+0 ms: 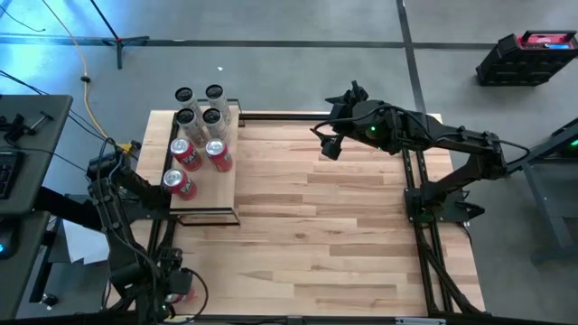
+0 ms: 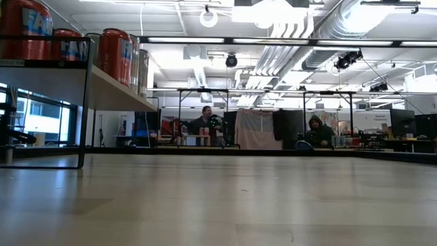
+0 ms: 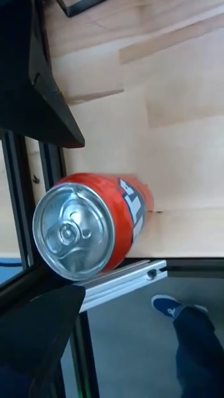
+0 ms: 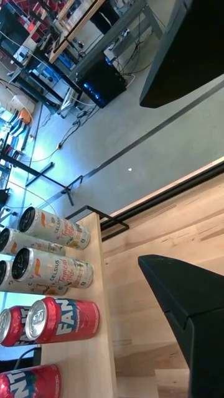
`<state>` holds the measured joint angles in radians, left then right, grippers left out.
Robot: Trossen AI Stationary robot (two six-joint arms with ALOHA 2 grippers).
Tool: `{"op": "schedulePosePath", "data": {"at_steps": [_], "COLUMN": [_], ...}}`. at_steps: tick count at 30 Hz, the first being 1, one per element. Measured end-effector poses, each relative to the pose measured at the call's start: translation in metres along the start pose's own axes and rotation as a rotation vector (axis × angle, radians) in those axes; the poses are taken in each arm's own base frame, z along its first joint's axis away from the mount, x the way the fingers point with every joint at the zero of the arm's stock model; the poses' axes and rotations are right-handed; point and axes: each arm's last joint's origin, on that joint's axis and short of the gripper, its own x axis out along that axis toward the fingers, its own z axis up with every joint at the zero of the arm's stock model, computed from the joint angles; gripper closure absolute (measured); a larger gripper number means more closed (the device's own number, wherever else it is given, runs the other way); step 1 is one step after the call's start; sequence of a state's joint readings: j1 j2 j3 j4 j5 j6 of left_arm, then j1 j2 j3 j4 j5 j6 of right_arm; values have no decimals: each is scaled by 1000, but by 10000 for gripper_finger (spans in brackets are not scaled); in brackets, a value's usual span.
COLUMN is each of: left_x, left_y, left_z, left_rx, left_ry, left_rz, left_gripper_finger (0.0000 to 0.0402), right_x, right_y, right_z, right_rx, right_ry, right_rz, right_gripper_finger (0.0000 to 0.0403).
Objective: Place canned beverage on shelf
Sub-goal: Put the red soda can on the shelf aligned with the other red soda can
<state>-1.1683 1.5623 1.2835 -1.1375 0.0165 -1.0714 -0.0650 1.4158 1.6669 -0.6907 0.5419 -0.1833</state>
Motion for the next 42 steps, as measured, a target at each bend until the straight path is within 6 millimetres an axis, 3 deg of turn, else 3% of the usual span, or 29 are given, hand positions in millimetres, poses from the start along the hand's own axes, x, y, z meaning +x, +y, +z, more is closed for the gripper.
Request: {"op": "schedulePosePath", "data": {"at_steps": [6, 16, 22, 33, 42], "left_x": [0, 19, 21, 49, 46], "left_y": [-4, -3, -5, -18, -13], "left_z": [-4, -11, -11, -7, -11], "left_rx": [56, 79, 205, 257, 322], "left_ry": [-10, -27, -97, -24, 29], "left_rz": [-11, -12, 23, 33, 56], "left_gripper_finger": [31, 32, 32, 32, 32], "right_x": [0, 0, 0, 0, 0], "right_y": [0, 0, 0, 0, 0], "right_z": [0, 0, 0, 0, 0], "right_rx": [0, 0, 0, 0, 0], "right_ry": [0, 0, 0, 0, 0], "right_rz": [0, 0, 0, 0, 0], "right_gripper_finger": [11, 11, 11, 11, 11]}}
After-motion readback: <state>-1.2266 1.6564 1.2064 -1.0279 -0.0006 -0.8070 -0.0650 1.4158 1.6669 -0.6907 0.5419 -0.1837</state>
